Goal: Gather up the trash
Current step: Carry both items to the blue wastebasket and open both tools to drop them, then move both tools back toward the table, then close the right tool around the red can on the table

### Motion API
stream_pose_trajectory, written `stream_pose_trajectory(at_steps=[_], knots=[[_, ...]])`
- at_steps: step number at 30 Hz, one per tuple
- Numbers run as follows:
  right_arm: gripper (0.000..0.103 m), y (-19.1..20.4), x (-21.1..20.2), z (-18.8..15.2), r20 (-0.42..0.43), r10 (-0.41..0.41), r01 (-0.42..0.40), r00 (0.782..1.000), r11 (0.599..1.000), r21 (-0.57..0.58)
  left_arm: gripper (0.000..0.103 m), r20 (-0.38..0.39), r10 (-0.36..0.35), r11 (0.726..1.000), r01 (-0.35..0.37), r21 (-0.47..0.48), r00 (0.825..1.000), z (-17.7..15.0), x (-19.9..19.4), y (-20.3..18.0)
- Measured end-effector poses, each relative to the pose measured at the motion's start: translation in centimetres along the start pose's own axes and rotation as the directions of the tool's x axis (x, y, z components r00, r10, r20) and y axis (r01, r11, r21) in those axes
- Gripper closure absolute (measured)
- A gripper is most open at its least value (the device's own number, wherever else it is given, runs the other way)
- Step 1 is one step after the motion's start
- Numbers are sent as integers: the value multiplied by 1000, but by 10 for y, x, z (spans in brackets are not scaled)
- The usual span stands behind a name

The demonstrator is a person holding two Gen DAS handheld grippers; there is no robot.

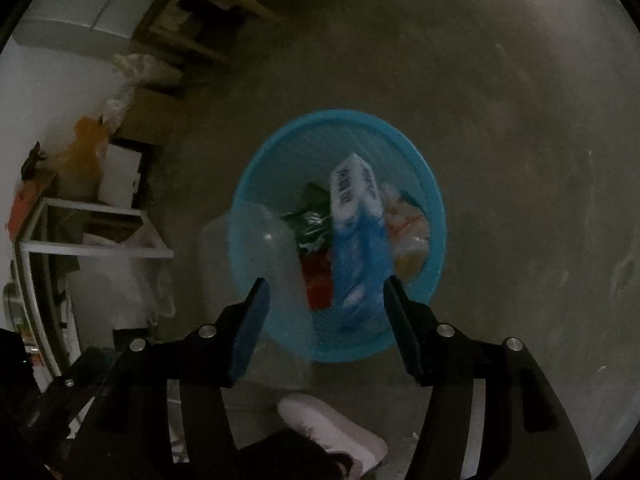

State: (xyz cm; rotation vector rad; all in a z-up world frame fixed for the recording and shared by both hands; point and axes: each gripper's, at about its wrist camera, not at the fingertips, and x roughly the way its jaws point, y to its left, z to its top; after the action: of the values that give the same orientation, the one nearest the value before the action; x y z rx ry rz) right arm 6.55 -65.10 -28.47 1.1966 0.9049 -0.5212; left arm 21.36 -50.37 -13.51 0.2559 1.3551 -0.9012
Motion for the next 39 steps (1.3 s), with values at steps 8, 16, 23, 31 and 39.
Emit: stream_pose_trajectory(at_steps=[8,16,23,31,39], knots=[[45,4,-9,-17,38,-53,55,998,998,-36,64,45,-21,1000,20,22,999,-2,-30,3],[39,32,-57,-48,144,-60,90,988,973,-211,47,196,-46,990,19,139,979,-36,-120,-10],[36,119,-108,-90,232,14,81,973,916,-392,28,357,-24,986,-37,162,934,-85,-215,21],[29,225,-152,-148,230,175,-6,957,807,-591,18,540,79,988,-139,71,838,-177,-304,104],[28,297,-147,-213,54,254,-139,966,680,-720,18,590,266,963,-187,-193,762,-273,-354,214]])
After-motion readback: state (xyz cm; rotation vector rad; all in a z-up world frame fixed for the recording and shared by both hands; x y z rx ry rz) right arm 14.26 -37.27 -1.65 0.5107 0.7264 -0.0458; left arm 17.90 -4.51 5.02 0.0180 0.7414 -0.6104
